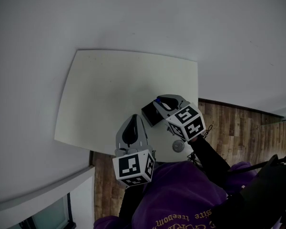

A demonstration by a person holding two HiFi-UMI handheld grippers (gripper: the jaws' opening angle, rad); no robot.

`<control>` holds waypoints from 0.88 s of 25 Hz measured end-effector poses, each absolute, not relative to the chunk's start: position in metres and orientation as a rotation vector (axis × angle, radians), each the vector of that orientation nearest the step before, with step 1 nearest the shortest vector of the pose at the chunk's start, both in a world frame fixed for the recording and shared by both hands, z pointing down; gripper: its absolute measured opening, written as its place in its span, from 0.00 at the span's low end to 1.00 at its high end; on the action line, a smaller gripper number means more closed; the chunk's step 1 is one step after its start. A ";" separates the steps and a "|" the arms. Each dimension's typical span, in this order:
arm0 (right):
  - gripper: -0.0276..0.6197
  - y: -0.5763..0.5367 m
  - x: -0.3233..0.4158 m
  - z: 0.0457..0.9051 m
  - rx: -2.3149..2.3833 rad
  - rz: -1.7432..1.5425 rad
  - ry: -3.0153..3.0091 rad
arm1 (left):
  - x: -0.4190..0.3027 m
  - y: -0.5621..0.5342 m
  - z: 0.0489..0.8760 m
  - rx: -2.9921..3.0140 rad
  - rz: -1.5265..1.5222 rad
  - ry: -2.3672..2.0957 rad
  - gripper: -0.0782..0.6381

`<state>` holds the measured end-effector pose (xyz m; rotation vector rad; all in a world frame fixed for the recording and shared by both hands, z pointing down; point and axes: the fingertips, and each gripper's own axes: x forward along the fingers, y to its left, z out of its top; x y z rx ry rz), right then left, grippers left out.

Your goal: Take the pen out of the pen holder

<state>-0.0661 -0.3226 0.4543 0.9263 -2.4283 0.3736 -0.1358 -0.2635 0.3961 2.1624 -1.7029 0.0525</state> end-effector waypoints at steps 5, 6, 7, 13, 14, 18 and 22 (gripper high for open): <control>0.15 -0.323 -0.064 0.432 0.951 0.356 -2.470 | -0.134 -0.265 0.391 2.167 0.050 -1.707 0.12; 0.15 -0.323 -0.063 0.429 0.955 0.350 -2.477 | -0.132 -0.264 0.390 2.172 0.051 -1.703 0.12; 0.15 -0.323 -0.063 0.425 0.958 0.345 -2.484 | -0.131 -0.264 0.389 2.177 0.051 -1.700 0.12; 0.15 -0.323 -0.060 0.402 0.990 0.317 -2.537 | -0.126 -0.263 0.385 2.199 0.049 -1.694 0.12; 0.15 -0.323 -0.060 0.398 0.997 0.311 -2.546 | -0.125 -0.263 0.384 2.202 0.050 -1.693 0.12; 0.15 -0.324 -0.057 0.385 1.021 0.298 -2.580 | -0.123 -0.263 0.378 2.219 0.049 -1.690 0.12; 0.15 -0.323 -0.053 0.378 1.038 0.303 -2.603 | -0.122 -0.264 0.372 2.232 0.044 -1.704 0.12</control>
